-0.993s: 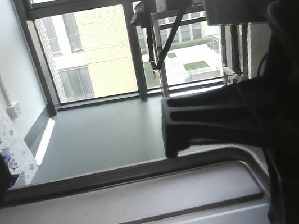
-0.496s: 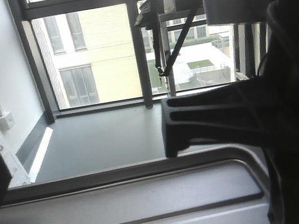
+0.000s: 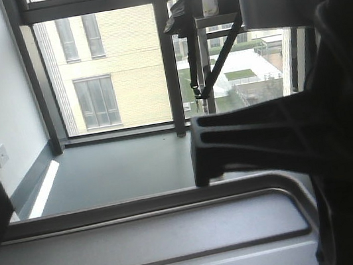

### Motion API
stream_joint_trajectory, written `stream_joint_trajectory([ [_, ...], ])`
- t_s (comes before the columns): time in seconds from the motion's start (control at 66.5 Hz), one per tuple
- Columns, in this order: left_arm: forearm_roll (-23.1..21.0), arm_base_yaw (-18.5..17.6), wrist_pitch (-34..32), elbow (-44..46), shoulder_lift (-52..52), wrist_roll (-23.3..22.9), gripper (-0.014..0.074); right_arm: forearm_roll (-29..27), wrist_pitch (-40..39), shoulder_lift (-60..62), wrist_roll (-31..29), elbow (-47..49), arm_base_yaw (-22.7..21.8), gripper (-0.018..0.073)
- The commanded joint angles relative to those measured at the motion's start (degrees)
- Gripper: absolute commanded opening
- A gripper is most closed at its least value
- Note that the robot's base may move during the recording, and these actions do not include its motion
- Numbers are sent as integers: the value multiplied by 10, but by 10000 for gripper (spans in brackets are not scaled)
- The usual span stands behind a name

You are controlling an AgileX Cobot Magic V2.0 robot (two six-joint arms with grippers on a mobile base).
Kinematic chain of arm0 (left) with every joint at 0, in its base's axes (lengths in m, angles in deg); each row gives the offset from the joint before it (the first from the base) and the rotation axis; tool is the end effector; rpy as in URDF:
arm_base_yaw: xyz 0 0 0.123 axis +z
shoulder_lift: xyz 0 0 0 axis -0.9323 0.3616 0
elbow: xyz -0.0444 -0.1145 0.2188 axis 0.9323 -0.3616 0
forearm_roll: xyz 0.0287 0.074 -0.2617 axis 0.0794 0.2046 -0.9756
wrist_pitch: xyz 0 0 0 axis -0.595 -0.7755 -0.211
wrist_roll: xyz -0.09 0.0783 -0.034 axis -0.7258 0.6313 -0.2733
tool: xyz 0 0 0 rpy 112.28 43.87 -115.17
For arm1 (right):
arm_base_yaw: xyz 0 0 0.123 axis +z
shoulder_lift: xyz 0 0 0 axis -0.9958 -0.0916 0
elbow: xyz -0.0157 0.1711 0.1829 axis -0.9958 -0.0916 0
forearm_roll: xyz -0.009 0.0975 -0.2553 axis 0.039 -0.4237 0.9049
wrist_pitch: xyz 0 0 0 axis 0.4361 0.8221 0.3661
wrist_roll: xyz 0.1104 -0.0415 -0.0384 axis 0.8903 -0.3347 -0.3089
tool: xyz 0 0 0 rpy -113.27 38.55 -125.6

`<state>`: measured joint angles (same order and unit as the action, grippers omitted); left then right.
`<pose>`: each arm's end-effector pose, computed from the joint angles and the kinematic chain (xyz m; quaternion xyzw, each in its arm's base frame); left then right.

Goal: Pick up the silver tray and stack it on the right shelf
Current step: 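Keep holding the tray while the base drives across the room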

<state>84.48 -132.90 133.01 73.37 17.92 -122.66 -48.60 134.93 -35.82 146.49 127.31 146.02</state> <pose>0.1154 -0.1921 0.1641 0.0205 0.9953 -0.0075 0.0944 0.1403 0.2186 0.1626 0.0675 0.9854 0.0943 0.1244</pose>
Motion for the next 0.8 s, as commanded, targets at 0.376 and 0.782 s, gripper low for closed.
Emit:
stream_joint_trajectory([
  [0.376,17,-4,139,9,-12,8,-100,40,26,17,5,16,-5,70],
  [0.782,17,-4,139,9,-12,8,-100,40,26,17,5,16,-5,70],
])
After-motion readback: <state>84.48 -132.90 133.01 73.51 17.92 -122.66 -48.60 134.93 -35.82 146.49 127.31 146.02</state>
